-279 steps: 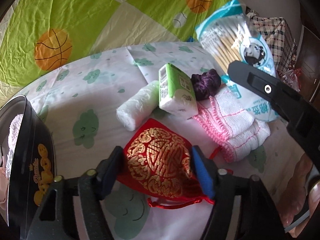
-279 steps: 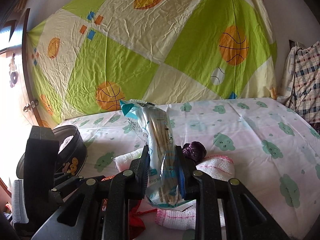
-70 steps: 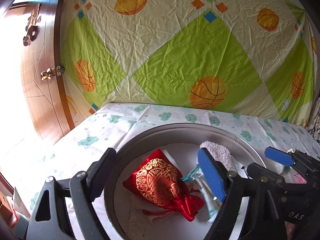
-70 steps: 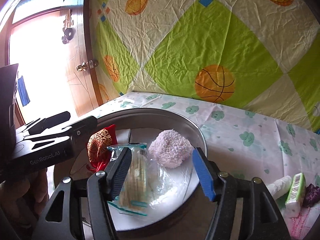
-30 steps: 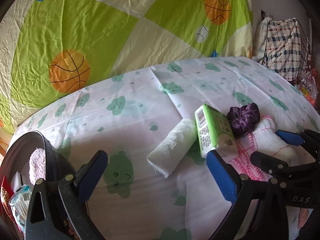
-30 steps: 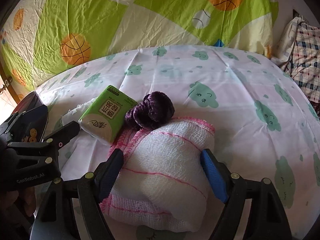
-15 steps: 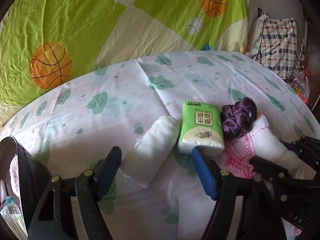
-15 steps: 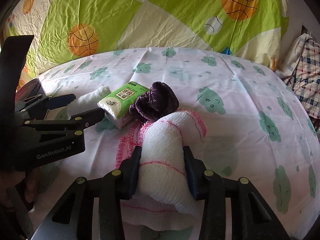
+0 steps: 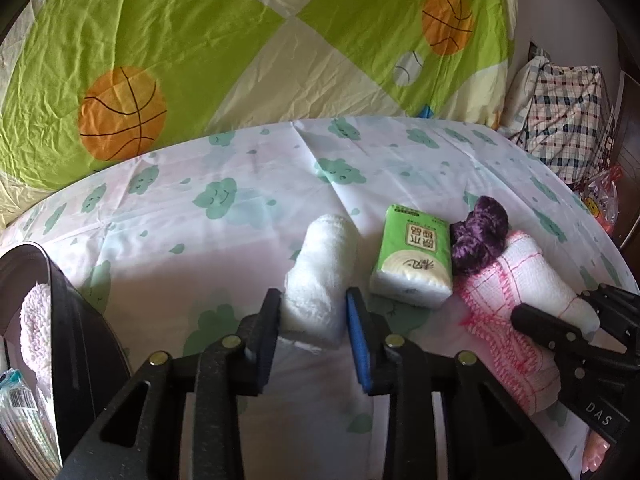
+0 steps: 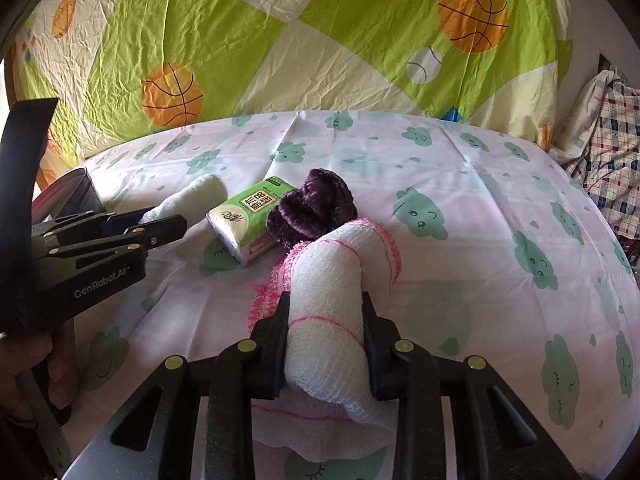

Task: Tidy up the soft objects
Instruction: 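Lift the gauze towel and rolled cloth with both grippers, then carry the rolled cloth and gauze towel over the tin with both grippers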

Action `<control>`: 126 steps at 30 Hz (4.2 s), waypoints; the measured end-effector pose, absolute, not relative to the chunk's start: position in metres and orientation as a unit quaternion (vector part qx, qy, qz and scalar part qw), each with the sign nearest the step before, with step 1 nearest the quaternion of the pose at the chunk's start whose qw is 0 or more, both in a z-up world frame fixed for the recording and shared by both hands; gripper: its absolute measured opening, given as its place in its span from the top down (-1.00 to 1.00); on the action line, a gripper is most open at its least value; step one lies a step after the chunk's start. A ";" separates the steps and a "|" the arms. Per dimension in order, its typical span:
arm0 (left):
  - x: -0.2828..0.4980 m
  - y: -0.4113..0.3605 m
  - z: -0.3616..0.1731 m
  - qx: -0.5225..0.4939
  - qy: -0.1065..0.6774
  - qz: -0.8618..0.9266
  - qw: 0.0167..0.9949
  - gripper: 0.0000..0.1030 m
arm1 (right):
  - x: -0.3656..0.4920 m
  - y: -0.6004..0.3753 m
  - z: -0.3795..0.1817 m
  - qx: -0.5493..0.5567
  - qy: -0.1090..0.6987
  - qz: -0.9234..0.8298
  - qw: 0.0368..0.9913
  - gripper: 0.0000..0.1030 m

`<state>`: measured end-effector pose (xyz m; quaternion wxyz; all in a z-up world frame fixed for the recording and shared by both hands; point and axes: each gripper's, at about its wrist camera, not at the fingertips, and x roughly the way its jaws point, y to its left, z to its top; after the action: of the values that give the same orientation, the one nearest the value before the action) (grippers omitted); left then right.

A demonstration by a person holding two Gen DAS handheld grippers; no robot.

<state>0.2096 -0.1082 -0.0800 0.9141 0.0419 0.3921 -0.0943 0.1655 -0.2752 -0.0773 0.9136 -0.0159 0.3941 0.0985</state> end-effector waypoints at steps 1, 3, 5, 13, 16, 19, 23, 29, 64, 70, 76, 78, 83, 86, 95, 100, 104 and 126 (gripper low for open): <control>0.207 -0.107 -0.079 0.041 0.388 -0.091 0.916 0.40 | 0.165 -0.276 -0.077 -0.015 0.391 0.098 0.915 0.38; 0.202 -0.104 -0.076 0.039 0.379 -0.081 0.921 0.40 | 0.163 -0.278 -0.075 -0.012 0.384 0.098 0.918 0.39; 0.196 -0.102 -0.073 0.040 0.368 -0.073 0.926 0.40 | 0.160 -0.279 -0.072 -0.010 0.376 0.097 0.922 0.39; 0.168 -0.095 -0.059 0.048 0.308 -0.037 0.950 0.40 | 0.144 -0.283 -0.058 -0.002 0.319 0.100 0.942 0.39; 0.159 -0.092 -0.054 0.049 0.289 -0.029 0.956 0.40 | 0.142 -0.285 -0.056 0.002 0.309 0.098 0.946 0.39; 0.151 -0.089 -0.051 0.045 0.273 -0.024 0.961 0.40 | 0.139 -0.288 -0.054 0.008 0.302 0.097 0.948 0.39; 0.141 -0.083 -0.047 0.032 0.254 -0.023 0.967 0.40 | 0.136 -0.292 -0.052 0.015 0.290 0.091 0.952 0.39; 0.131 -0.075 -0.044 0.013 0.235 -0.014 0.972 0.40 | 0.124 -0.300 -0.045 0.028 0.254 0.082 0.963 0.39; 0.091 -0.048 -0.036 -0.021 0.185 0.011 0.982 0.40 | 0.090 -0.246 -0.028 0.020 0.147 0.122 0.981 0.39; 0.087 -0.044 -0.035 -0.023 0.183 0.014 0.983 0.40 | 0.091 -0.239 -0.028 0.025 0.149 0.134 0.979 0.39; 0.084 -0.037 -0.036 -0.029 0.183 0.017 0.983 0.40 | 0.090 -0.227 -0.028 0.019 0.149 0.146 0.978 0.39; 0.082 -0.034 -0.036 -0.031 0.183 0.018 0.983 0.40 | 0.089 -0.222 -0.029 0.016 0.149 0.150 0.977 0.39; 0.078 -0.030 -0.035 -0.030 0.178 0.023 0.983 0.40 | 0.088 -0.213 -0.029 0.011 0.149 0.157 0.976 0.39; 0.076 -0.028 -0.035 -0.030 0.176 0.026 0.984 0.40 | 0.087 -0.208 -0.030 0.009 0.149 0.161 0.976 0.39; 0.071 -0.019 -0.034 -0.035 0.171 0.033 0.984 0.40 | 0.086 -0.198 -0.029 0.005 0.147 0.172 0.974 0.39; 0.066 -0.015 -0.035 -0.037 0.168 0.036 0.984 0.40 | 0.085 -0.191 -0.029 0.002 0.147 0.179 0.973 0.39; 0.064 -0.011 -0.034 -0.041 0.167 0.036 0.984 0.40 | 0.085 -0.184 -0.030 -0.002 0.147 0.185 0.972 0.39; 0.055 0.013 -0.034 -0.058 0.163 0.048 0.984 0.39 | 0.082 -0.152 -0.030 -0.017 0.147 0.210 0.966 0.39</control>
<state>0.0554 0.0132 -0.0337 0.9838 -0.0582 0.1625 0.0478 0.0821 -0.1523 -0.0296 0.9664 -0.0170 0.1472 0.2103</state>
